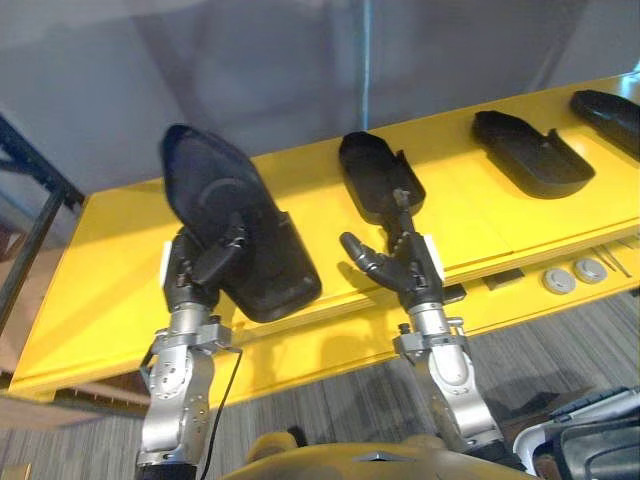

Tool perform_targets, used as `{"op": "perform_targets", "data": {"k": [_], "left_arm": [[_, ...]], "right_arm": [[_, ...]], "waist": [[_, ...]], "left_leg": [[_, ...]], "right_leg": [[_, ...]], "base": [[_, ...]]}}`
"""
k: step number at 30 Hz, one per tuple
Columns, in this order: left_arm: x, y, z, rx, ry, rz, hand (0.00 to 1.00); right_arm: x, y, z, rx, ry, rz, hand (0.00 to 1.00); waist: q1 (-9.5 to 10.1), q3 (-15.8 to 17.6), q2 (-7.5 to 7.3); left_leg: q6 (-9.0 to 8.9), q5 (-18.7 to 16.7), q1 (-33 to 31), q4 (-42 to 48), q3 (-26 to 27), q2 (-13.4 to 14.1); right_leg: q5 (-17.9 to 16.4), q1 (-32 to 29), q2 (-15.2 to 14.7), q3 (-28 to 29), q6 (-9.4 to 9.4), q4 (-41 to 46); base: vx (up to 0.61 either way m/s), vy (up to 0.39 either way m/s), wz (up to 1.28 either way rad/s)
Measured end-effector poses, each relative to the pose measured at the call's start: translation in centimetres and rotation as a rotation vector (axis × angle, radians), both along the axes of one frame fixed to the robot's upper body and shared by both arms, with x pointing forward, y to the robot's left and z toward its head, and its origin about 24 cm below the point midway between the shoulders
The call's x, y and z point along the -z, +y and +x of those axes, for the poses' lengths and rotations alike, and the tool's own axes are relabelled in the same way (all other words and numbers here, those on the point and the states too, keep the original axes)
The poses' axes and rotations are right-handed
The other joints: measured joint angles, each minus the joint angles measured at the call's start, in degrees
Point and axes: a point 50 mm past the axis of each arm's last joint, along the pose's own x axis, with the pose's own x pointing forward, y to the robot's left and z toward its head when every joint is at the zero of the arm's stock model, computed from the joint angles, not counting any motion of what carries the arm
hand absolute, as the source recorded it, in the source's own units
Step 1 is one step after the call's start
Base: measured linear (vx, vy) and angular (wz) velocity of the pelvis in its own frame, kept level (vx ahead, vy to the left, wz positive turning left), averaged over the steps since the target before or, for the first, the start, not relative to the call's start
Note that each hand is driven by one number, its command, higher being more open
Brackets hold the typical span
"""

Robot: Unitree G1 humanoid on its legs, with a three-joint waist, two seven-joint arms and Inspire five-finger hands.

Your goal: Walk over and take three plastic housings, then place them on the shelf

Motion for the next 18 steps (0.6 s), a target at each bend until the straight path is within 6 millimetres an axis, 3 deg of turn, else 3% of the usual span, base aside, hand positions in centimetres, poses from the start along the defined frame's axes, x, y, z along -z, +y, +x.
{"op": "perform_targets", "data": {"k": [2, 4, 10, 15, 18], "left_arm": [[-0.5, 0.1, 0.4, 0.010, -0.010, -0.003, 0.00], [-0.8, -0.4, 0.8, 0.047, -0.006, -0.016, 0.00], [-0.5, -0.3, 1.5, 0.121, 0.067, -0.042, 0.00], [-0.2, 4.0, 3.0, 0.048, 0.130, -0.055, 0.00], [0.4, 7.0, 3.1, -0.054, 0.165, -0.097, 0.00]], "right_arm": [[0.1, -0.2, -0.1, 0.004, 0.003, -0.005, 1.00], [0.3, -1.0, 0.0, 0.022, 0.015, -0.016, 1.00], [0.7, -3.7, -0.7, 0.062, 0.046, -0.080, 1.00], [-0.4, -4.3, -1.5, 0.098, 0.008, -0.100, 1.00], [-0.6, -5.2, -2.4, 0.209, -0.008, -0.191, 1.00]], "waist": [[-0.16, -0.5, -0.84], [-0.40, -0.5, -0.93], [-1.73, -0.1, 0.62], [-1.85, 0.0, 0.77], [-2.88, 0.0, 0.78]], "left_leg": [[-0.26, -0.2, -0.5, 0.0, 0.2, 0.2], [-0.61, -0.2, -1.6, 0.2, -0.1, 0.3], [-1.76, 1.5, -1.3, -1.9, -1.3, 1.4], [-2.69, 2.8, 1.2, -5.2, 0.8, 2.5], [-2.78, 3.1, 2.7, -6.8, 2.4, 2.4]], "right_leg": [[-0.9, -0.1, 1.8, -0.1, -1.21, -0.9], [-0.9, -0.2, 2.3, -0.4, -1.26, -2.4], [-1.2, 0.1, 3.9, -1.2, 0.13, -2.9], [-1.2, -0.4, 5.6, 1.2, 0.19, -3.6], [-1.2, -0.6, 5.9, 2.6, 0.19, -3.7]], "base": [[0.01, -0.004, -0.15], [0.00, -0.012, 0.02], [0.01, -0.064, 0.07], [0.00, -0.041, -0.24], [0.02, 0.009, -0.25]]}}
